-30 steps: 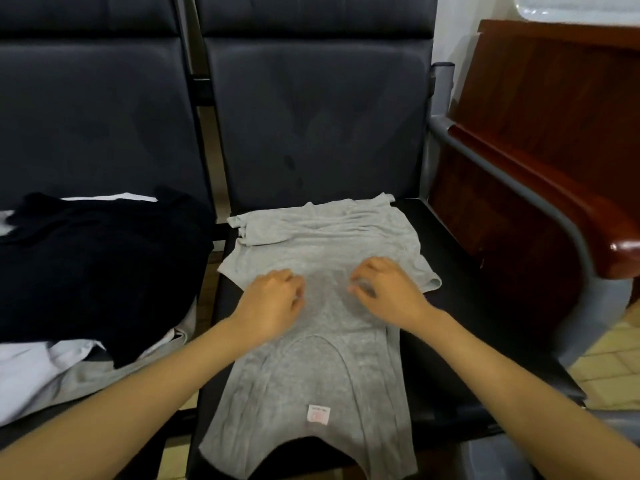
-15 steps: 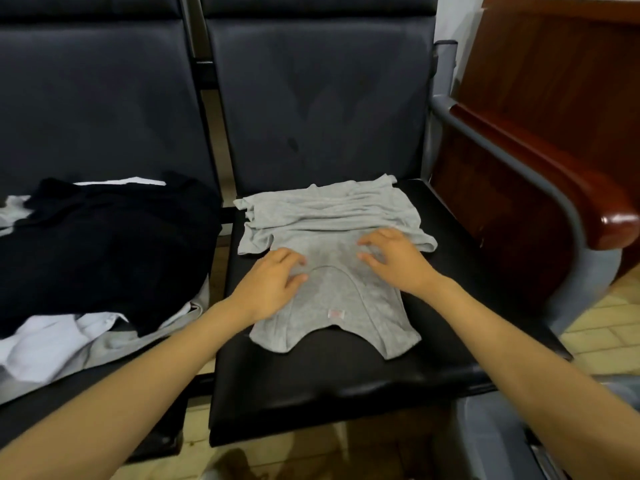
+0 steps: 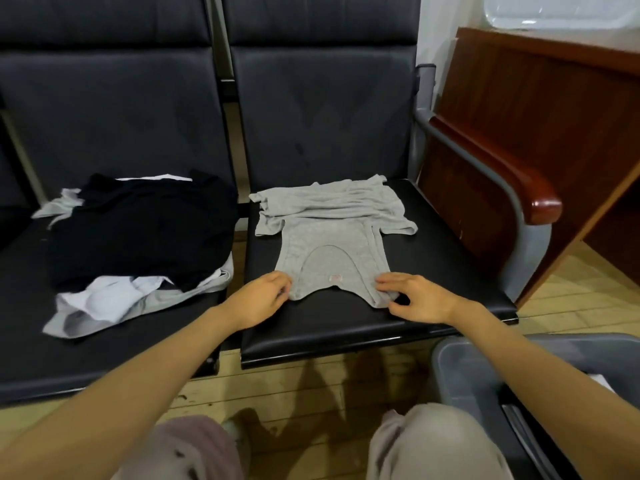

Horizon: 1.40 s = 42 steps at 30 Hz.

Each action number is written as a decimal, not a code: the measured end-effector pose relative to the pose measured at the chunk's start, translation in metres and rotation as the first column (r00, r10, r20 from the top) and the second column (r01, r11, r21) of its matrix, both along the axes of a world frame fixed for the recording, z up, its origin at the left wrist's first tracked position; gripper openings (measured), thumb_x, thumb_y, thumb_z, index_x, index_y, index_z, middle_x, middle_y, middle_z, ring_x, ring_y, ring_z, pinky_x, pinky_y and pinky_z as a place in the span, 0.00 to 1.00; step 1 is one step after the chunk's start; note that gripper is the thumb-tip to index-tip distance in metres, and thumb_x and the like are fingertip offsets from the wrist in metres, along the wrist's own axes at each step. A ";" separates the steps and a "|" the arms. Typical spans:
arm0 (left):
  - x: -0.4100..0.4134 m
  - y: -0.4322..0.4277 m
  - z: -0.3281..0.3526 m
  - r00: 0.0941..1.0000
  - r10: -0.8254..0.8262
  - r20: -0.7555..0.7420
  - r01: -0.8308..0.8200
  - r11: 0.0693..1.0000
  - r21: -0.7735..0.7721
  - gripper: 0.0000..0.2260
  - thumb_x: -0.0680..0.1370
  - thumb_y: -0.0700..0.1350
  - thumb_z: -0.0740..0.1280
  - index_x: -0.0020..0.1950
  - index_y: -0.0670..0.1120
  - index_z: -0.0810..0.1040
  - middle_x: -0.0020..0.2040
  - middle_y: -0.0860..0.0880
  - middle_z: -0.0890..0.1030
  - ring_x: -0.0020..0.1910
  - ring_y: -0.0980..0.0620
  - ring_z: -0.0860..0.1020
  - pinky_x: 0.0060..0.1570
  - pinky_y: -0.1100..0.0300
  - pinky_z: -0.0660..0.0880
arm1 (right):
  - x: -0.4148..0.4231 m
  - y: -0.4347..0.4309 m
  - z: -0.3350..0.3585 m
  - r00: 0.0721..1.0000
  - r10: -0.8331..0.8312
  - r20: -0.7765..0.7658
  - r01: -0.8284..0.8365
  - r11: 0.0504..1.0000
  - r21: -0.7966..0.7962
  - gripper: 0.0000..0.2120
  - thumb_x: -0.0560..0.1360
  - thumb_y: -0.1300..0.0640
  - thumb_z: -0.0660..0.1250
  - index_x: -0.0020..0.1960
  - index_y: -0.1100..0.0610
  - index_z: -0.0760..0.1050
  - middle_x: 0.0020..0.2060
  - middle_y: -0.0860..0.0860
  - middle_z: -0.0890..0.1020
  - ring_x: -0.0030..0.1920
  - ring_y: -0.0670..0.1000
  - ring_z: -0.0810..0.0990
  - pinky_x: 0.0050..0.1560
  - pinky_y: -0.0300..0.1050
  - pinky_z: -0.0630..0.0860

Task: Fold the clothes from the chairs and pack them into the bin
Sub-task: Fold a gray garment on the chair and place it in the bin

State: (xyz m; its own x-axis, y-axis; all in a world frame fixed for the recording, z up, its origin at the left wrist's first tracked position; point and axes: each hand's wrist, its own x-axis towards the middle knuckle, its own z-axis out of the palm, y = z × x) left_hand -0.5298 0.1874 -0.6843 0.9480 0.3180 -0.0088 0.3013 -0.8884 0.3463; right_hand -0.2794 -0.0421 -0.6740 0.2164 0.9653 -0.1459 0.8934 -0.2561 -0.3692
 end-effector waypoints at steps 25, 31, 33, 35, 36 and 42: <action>-0.051 -0.098 0.164 0.770 0.472 0.429 -0.151 0.789 -0.596 0.05 0.82 0.46 0.59 0.50 0.48 0.74 0.48 0.47 0.78 0.44 0.51 0.76 0.38 0.59 0.75 | -0.078 -0.066 0.181 0.963 -0.222 -0.150 0.266 0.862 0.431 0.06 0.80 0.59 0.61 0.51 0.53 0.76 0.47 0.51 0.80 0.49 0.50 0.79 0.50 0.43 0.75; 0.003 -0.034 0.164 0.652 0.641 0.405 -0.171 0.644 -0.746 0.03 0.82 0.42 0.60 0.52 0.46 0.73 0.48 0.47 0.75 0.44 0.52 0.75 0.37 0.59 0.74 | -0.032 0.009 0.184 0.933 -0.278 -0.228 0.355 0.817 0.454 0.07 0.81 0.58 0.58 0.54 0.54 0.75 0.48 0.49 0.78 0.50 0.48 0.77 0.46 0.37 0.72; 0.032 -0.001 0.176 0.605 0.667 0.436 -0.169 0.642 -0.748 0.05 0.82 0.41 0.60 0.47 0.49 0.72 0.47 0.48 0.74 0.41 0.53 0.74 0.36 0.60 0.71 | -0.005 0.049 0.195 0.926 -0.292 -0.241 0.375 0.797 0.474 0.08 0.81 0.58 0.58 0.53 0.55 0.75 0.49 0.50 0.78 0.51 0.50 0.77 0.49 0.42 0.72; 0.065 0.038 0.180 0.576 0.683 0.449 -0.207 0.654 -0.728 0.06 0.81 0.41 0.60 0.45 0.49 0.71 0.46 0.48 0.74 0.42 0.53 0.73 0.38 0.58 0.72 | 0.023 0.092 0.195 0.927 -0.298 -0.227 0.372 0.798 0.473 0.08 0.82 0.58 0.57 0.53 0.56 0.74 0.50 0.51 0.78 0.51 0.51 0.76 0.50 0.44 0.71; 0.083 0.058 0.176 0.578 0.685 0.443 -0.231 0.658 -0.717 0.05 0.81 0.41 0.60 0.46 0.49 0.71 0.47 0.48 0.74 0.43 0.52 0.74 0.40 0.56 0.73 | 0.038 0.115 0.189 0.927 -0.307 -0.215 0.374 0.805 0.461 0.08 0.82 0.58 0.56 0.53 0.56 0.74 0.50 0.51 0.77 0.51 0.51 0.75 0.50 0.44 0.70; 0.168 0.147 0.086 0.688 0.654 0.315 -0.430 0.717 -0.549 0.07 0.81 0.41 0.58 0.56 0.43 0.74 0.52 0.46 0.76 0.47 0.50 0.74 0.40 0.59 0.72 | 0.115 0.217 0.080 0.875 -0.442 -0.200 0.483 0.830 0.280 0.11 0.81 0.61 0.55 0.56 0.64 0.74 0.51 0.58 0.77 0.51 0.58 0.76 0.47 0.46 0.69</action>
State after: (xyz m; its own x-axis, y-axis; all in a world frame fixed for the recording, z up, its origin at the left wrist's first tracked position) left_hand -0.3621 0.3344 -0.5981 0.5204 0.8458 0.1178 0.3868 -0.3564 0.8505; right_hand -0.1648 0.1747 -0.5943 0.6492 0.7553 0.0899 0.6423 -0.4810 -0.5968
